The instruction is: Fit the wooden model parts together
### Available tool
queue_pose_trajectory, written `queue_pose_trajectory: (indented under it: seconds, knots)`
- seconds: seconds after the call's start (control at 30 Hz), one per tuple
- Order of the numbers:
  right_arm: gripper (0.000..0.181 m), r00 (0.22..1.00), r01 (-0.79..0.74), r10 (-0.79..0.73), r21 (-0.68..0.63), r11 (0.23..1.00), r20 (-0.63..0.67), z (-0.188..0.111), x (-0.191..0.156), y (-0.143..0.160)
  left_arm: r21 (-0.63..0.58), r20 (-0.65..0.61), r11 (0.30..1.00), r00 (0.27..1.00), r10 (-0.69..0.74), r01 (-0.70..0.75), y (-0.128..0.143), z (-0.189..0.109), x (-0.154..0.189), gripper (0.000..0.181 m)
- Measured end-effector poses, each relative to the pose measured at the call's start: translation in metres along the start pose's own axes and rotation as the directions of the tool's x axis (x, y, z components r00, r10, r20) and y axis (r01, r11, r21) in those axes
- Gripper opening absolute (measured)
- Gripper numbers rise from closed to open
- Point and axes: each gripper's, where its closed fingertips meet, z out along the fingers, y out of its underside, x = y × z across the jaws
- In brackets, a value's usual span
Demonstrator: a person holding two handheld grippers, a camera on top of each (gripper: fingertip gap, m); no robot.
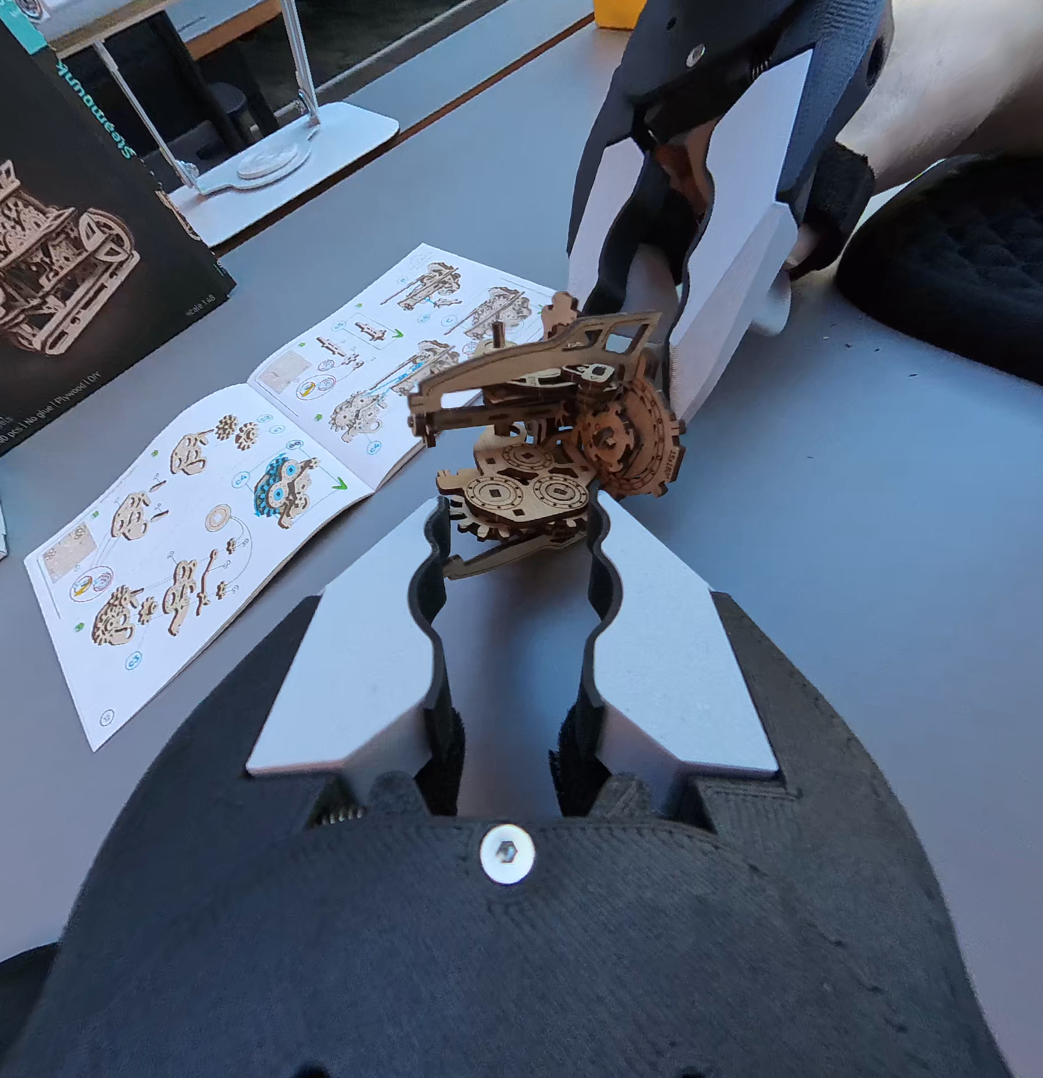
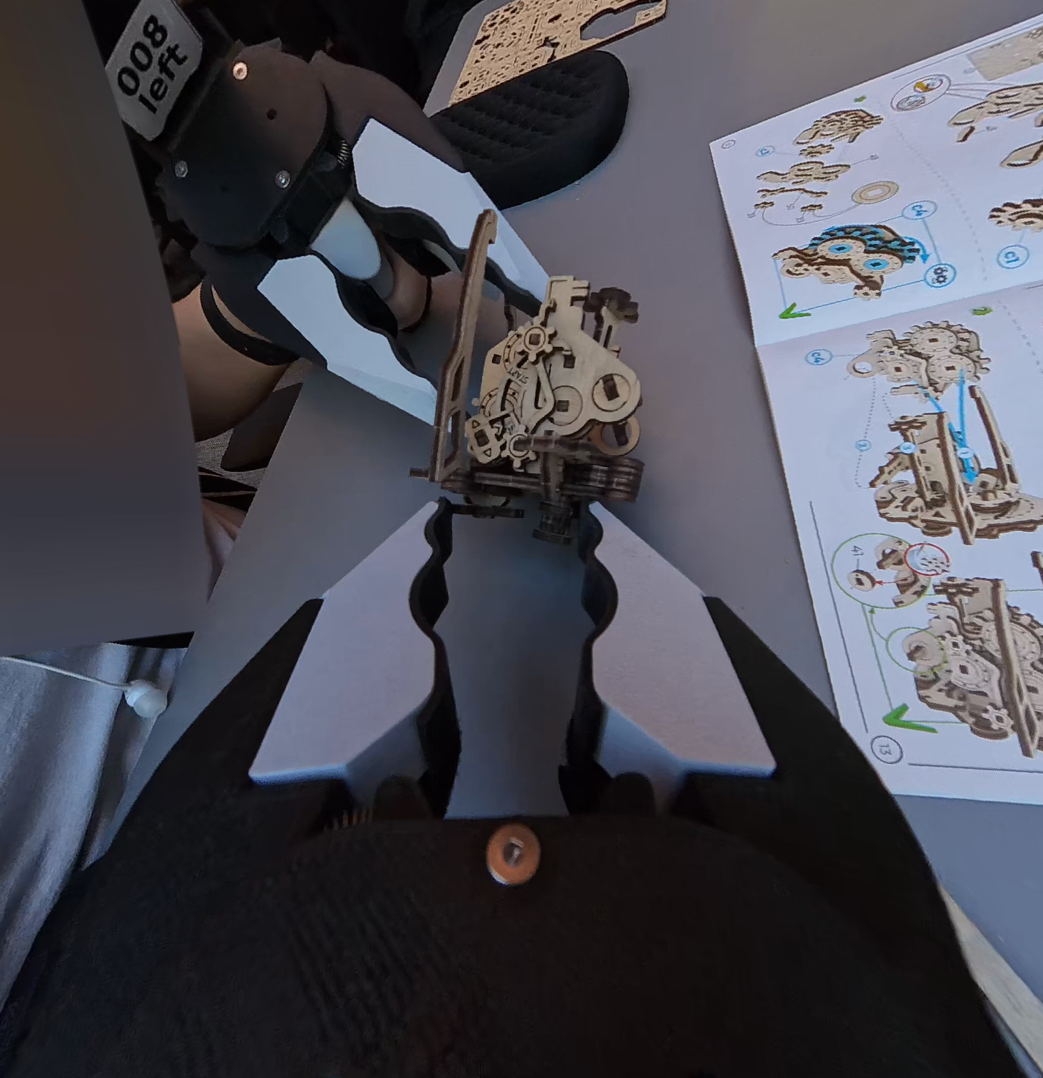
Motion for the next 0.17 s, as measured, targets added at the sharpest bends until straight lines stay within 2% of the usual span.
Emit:
queue_pose_trajectory:
  seconds: [0.03, 0.17]
  knots:
    - [0.042, 1.0, -0.012, 0.012, 0.005, 1.0, 0.001, 0.0, 0.0003, -0.0003, 0.0, 0.01, 1.0, 1.0, 0.006, -0.006, 0.0, -0.0001, -0.0004, 0.046]
    - [0.042, 1.0, -0.023, 0.023, 0.021, 1.0, -0.006, 0.0003, 0.0008, -0.0021, -0.008, 0.037, 1.0, 0.999, 0.001, -0.001, 0.0014, -0.0007, -0.0025, 0.046]
